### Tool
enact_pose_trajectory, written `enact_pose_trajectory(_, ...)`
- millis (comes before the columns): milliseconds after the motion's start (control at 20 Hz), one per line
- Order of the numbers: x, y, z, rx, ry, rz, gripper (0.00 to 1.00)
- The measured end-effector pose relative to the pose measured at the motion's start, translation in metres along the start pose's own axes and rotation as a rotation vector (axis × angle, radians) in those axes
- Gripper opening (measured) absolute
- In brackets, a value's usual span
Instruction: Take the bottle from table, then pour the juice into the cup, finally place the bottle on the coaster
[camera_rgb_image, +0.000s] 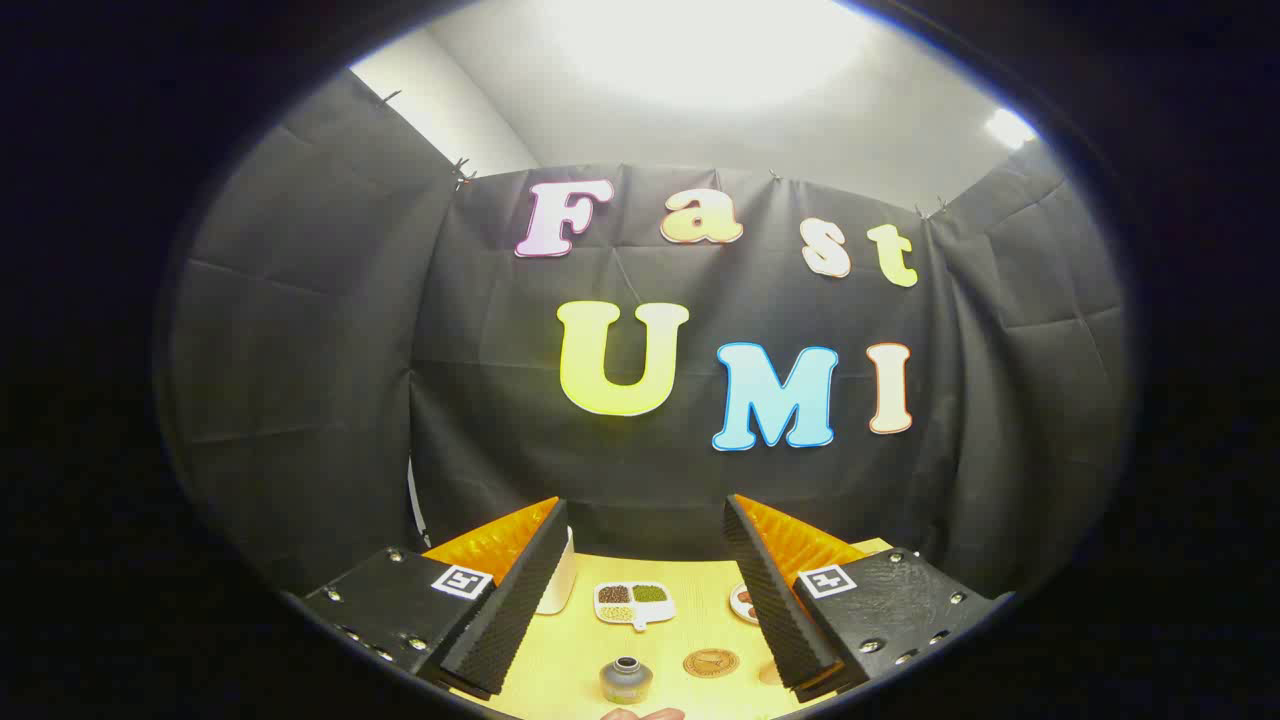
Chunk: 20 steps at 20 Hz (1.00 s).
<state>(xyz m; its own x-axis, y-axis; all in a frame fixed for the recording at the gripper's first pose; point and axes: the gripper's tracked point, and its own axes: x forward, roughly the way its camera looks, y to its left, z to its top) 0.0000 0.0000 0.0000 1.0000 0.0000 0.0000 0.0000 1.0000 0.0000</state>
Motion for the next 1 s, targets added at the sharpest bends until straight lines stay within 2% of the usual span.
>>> enact_pose_trajectory(700, 0.005, -0.004, -0.038, -0.006, 0.055, -0.039, 0.96)
enact_pose_trajectory(850, 0.009, 0.0, -0.041, -0.015, 0.046, -0.032, 0.96)
enact_pose_trajectory(1000, 0.007, -0.005, -0.049, -0.029, 0.036, -0.058, 0.96)
